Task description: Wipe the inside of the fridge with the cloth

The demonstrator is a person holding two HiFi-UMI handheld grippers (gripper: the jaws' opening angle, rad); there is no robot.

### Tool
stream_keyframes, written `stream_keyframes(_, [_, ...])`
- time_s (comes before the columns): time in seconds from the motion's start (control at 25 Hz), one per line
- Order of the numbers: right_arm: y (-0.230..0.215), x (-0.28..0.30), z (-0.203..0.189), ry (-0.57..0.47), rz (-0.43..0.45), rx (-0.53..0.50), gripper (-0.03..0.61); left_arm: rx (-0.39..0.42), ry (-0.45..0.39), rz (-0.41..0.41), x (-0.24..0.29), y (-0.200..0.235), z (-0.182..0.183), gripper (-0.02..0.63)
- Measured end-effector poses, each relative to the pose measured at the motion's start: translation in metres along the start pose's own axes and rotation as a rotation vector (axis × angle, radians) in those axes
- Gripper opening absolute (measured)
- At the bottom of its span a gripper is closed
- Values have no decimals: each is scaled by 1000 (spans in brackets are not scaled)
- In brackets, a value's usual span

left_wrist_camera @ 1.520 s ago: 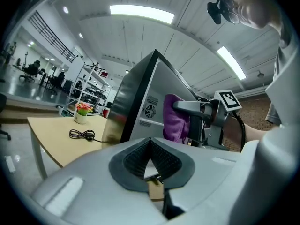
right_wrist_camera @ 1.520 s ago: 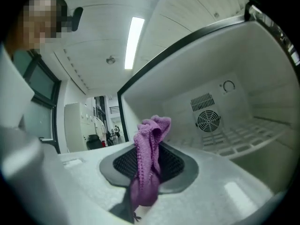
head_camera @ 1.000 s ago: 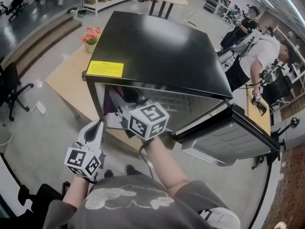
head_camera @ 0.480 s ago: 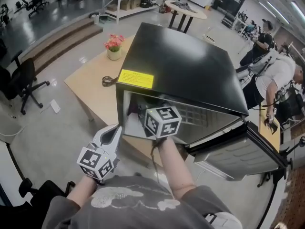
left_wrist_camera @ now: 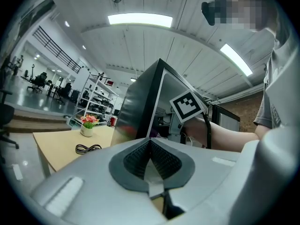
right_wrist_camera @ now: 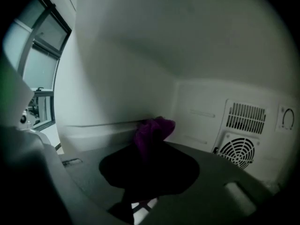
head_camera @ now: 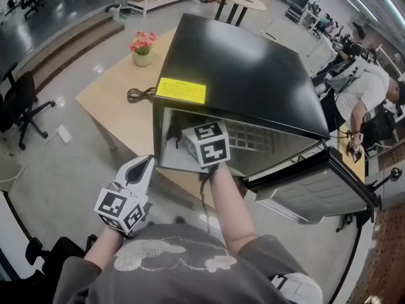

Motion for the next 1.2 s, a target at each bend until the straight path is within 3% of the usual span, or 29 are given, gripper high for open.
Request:
stream_keyframes(0.2, [-2,-3,-4,22,1,-1,87,-10,3,-9,0,4,0,18])
stream_keyframes(0.4, [-21,-19,-13,66,-73,28,87,-5,10,-50,5,-4,-1,18])
stream_keyframes(0.6, [-50,-49,-21,52,-120,139,87,-15,27,-94,16,-16,-8,18])
stream_keyframes(1.2, [-133,-140,-47,177,-464,103,87,-43,56,-206,44,-55,-26,18])
Point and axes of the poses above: the fingertips, and each gripper's own axes: x forward along the fingers, y to its left, z out of its top, the point moved 8 cm from there along -x, backward along the fingers, and after that the axes turned 10 degrees about -y, right-handed, at the moved point
